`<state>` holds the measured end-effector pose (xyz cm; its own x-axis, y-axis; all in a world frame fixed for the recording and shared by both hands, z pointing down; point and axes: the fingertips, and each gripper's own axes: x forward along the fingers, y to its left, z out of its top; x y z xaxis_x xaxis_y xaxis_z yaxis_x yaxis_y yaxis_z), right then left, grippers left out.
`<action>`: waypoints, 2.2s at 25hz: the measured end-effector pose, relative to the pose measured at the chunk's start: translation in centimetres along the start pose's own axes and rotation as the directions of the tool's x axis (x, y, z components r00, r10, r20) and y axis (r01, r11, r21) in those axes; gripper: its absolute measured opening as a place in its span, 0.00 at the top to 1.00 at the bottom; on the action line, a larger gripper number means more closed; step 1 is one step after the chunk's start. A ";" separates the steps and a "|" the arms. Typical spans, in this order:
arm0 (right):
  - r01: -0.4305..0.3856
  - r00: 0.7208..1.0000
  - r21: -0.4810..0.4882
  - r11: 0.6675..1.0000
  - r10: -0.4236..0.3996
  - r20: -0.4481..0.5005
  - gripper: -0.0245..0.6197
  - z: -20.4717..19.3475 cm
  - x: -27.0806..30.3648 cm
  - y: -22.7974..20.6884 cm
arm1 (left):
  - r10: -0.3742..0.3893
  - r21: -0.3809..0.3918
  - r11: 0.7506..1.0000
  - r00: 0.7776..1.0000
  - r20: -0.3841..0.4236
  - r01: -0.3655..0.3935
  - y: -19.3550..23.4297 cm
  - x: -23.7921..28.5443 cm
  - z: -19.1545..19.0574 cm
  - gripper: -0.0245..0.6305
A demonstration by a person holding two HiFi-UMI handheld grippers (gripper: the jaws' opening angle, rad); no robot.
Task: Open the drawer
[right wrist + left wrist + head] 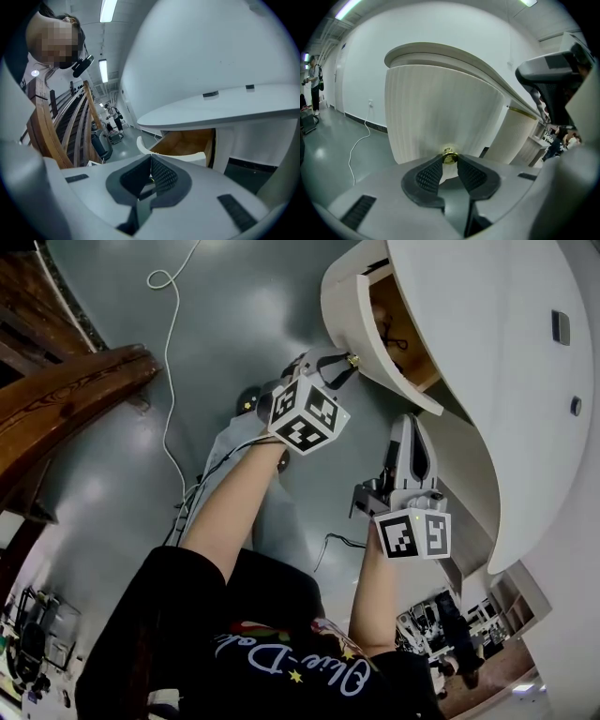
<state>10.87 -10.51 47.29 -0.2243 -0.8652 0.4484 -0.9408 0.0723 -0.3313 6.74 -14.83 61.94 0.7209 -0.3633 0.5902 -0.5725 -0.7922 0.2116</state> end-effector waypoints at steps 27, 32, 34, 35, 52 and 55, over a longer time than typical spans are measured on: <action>-0.031 0.999 -0.029 0.999 0.031 -0.015 0.96 -1.0 -1.6 1.8 | 0.021 -0.002 1.000 1.000 -0.009 -0.021 -0.4 -2.4 -2.2 0.81; -0.033 0.999 -0.033 0.999 0.032 -0.019 0.96 -1.1 -1.9 1.8 | 0.022 -0.002 1.000 1.000 -0.012 -0.022 -0.6 -2.7 -2.5 0.81; -0.036 0.999 -0.031 0.999 0.035 -0.018 0.96 -1.3 -1.9 2.0 | 0.023 -0.004 1.000 1.000 -0.012 -0.023 -0.6 -3.0 -2.8 0.81; -0.037 0.999 -0.031 0.999 0.037 -0.018 0.96 -1.5 -2.0 2.2 | 0.023 -0.005 1.000 1.000 -0.012 -0.023 -0.6 -3.1 -3.0 0.81; -0.022 1.000 -0.032 0.999 0.021 -0.015 0.96 -1.6 -2.7 2.2 | 0.045 -0.025 0.999 0.999 -0.006 -0.045 -0.8 -4.3 -4.0 0.81; -0.021 1.000 -0.038 0.999 0.021 -0.018 0.96 -1.6 -2.8 2.2 | 0.050 -0.031 0.998 0.999 -0.001 -0.050 -0.8 -4.5 -4.2 0.81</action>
<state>9.07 -7.12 46.64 -0.2482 -0.8545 0.4564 -0.9447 0.1093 -0.3092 2.36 -10.51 62.38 0.6907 -0.4019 0.6012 -0.6197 -0.7574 0.2057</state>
